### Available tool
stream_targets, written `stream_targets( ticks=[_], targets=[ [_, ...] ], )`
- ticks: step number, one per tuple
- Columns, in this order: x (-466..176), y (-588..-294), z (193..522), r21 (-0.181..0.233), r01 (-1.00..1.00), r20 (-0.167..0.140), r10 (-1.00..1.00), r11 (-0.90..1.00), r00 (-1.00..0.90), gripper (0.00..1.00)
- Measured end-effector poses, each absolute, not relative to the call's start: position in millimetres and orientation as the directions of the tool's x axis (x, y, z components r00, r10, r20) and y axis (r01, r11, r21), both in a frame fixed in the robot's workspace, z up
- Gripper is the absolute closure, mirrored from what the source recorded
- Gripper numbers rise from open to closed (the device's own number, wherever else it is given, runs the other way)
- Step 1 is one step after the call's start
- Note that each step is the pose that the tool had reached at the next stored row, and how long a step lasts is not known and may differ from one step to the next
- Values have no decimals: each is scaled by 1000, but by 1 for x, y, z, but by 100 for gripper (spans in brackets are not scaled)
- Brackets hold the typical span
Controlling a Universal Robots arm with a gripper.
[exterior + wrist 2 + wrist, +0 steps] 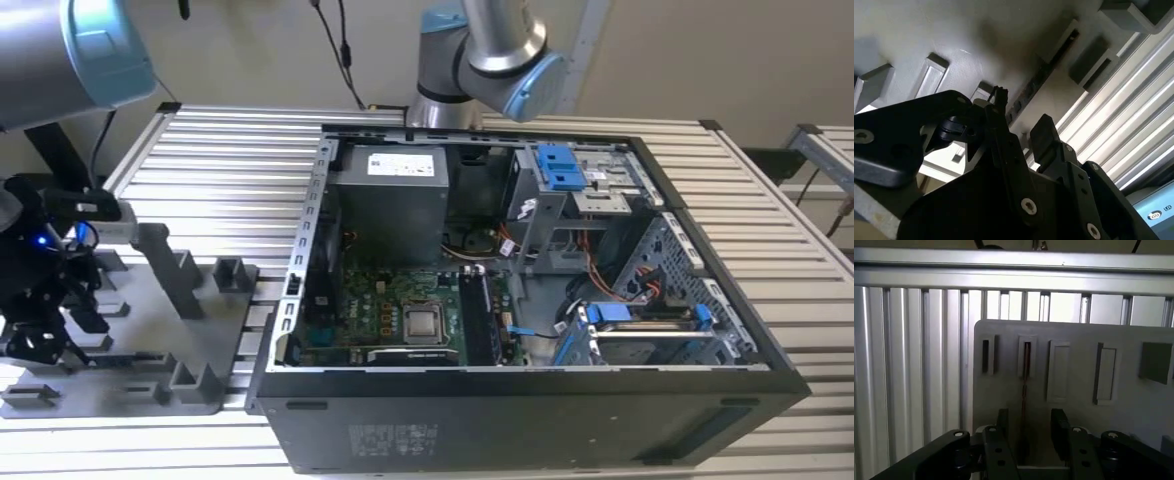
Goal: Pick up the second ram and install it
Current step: 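Pick up the second ram and move it above second insertion slot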
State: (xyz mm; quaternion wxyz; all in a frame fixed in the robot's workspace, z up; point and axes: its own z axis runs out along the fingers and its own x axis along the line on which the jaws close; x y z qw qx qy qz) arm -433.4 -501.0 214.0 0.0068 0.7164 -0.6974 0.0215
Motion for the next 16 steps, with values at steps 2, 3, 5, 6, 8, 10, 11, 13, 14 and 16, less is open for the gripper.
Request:
stream_targets(
  ticks=[2,3,5,6,8,10,11,13,14,16],
  targets=[
    [-435,-501,209,-20,-999,41,-999,-27,27,52],
    [-435,-501,207,-20,-999,41,-999,-28,27,52],
    [-435,-502,203,-20,-999,41,-999,-28,27,52],
    [-435,-502,202,-20,-999,41,-999,-28,27,52],
    [-435,-503,199,-20,-999,41,-999,-28,27,52],
    [-435,-505,197,-20,-999,41,-999,-28,27,52],
    [-435,-507,196,-20,-999,41,-999,-28,27,52],
    [-436,-507,196,-20,-999,41,-999,-28,27,52],
    [-436,-507,196,-20,-999,41,-999,-28,27,52],
    [-436,-508,196,-20,-999,41,-999,-28,28,52]
  ],
)
